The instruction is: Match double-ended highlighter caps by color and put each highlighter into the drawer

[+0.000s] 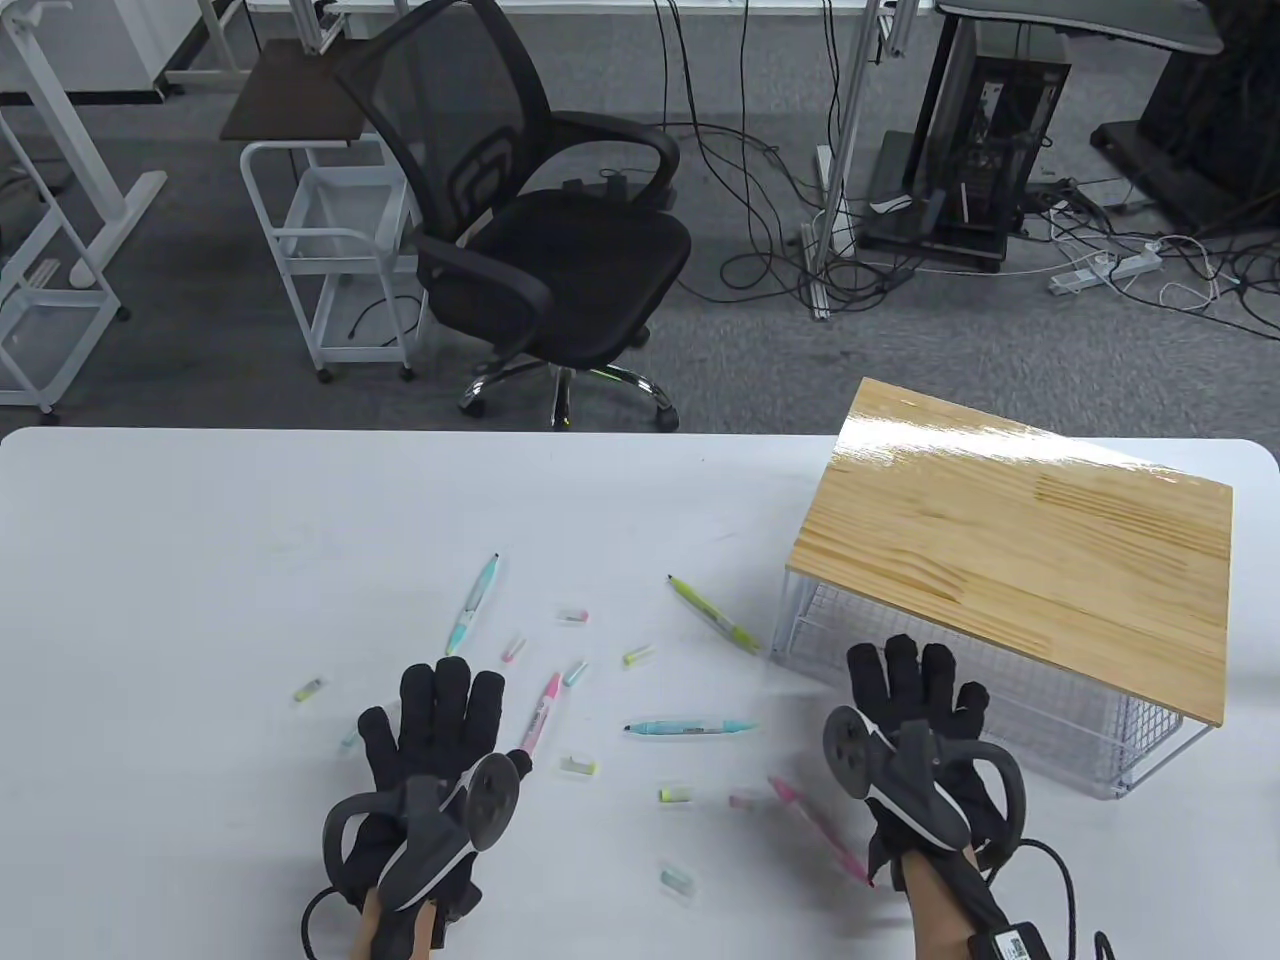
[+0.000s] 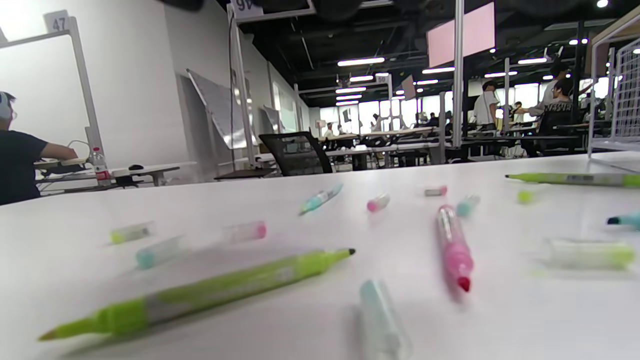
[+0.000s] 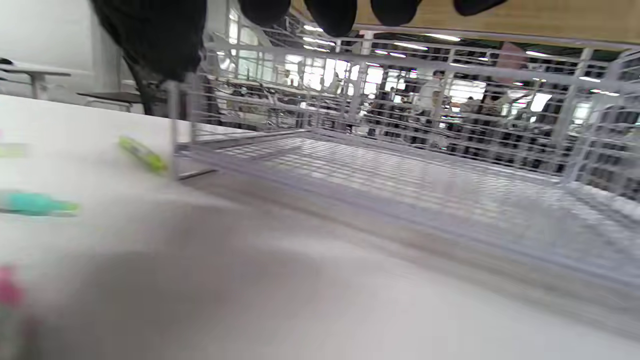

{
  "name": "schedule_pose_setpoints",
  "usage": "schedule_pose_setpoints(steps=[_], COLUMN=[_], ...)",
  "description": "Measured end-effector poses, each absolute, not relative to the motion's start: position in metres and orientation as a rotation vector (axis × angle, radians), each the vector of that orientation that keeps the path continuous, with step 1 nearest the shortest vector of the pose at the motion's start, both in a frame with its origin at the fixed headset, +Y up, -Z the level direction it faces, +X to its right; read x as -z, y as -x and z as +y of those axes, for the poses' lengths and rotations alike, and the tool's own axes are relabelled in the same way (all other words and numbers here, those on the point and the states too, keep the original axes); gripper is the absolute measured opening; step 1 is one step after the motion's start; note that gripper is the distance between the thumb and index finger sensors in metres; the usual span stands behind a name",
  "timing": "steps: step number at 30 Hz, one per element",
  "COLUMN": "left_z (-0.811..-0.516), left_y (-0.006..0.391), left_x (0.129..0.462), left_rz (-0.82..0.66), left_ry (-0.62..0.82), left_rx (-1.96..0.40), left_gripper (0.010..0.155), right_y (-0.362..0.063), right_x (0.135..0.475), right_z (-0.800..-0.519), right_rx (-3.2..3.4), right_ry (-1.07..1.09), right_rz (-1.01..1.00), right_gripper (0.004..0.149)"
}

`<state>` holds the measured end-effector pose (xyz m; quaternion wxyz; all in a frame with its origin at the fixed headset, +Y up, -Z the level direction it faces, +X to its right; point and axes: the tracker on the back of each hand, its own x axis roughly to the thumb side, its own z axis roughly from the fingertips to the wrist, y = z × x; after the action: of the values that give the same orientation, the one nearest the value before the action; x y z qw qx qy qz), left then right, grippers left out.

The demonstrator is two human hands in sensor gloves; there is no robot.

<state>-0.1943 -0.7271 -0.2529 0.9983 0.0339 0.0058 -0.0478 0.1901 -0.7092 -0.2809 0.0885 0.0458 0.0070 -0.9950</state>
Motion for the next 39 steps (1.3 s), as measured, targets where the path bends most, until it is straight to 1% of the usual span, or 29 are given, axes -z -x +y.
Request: schedule_pose_setpoints(steps=[5,7,9,13,16,19,22,24,29,39], left_z=[-0.728,-0.728,-0.727,-0.727,-0.725,-0.724,-0.723,-0.722,-0.723,-0.718], left_y=[0.197,0.198,0.199,0.202,0.202,0.202,0.204,0.206,0.207,0.207], left_x=[0.253,0.253,0.254,0.254,0.253,0.253,0.252,0.252,0.253,0.252], left_rz=[0.027,0.031,0.035,0.046,0.054,0.059,0.07,0.076,0.08,0.079], left_ry=[-0.054,-0.047,-0.039,-0.04,-0.037,-0.033,-0.026,-0.027,-0.017,-0.03], left_rx=[0.095,0.092,0.076,0.07,0.076,0.079,0.08,0.068,0.082,0.067], left_gripper=[0.075,0.075,0.075,0.074,0.074,0.074,0.074,0.074,0.074,0.074], right_y=[-0.22,-0.226,-0.231,-0.238,-0.241,-0.243,-0.244,-0.244,-0.244,-0.241], right_x=[0.3,0.306,0.311,0.32,0.324,0.325,0.326,0.327,0.326,0.325], right_z=[-0.707,-0.707,-0.707,-0.708,-0.71,-0.714,-0.718,-0.721,-0.722,-0.721], right_rx=[2.943,2.915,2.891,2.9,2.906,2.907,2.905,2.904,2.902,2.876], right_ry=[-0.242,-0.253,-0.257,-0.269,-0.283,-0.274,-0.255,-0.252,-0.247,-0.257], right_rz=[-0.05,-0.064,-0.076,-0.142,-0.138,-0.157,-0.172,-0.17,-0.141,-0.095], right_gripper=[0.077,0.08,0.08,0.072,0.068,0.06,0.049,0.046,0.042,0.039])
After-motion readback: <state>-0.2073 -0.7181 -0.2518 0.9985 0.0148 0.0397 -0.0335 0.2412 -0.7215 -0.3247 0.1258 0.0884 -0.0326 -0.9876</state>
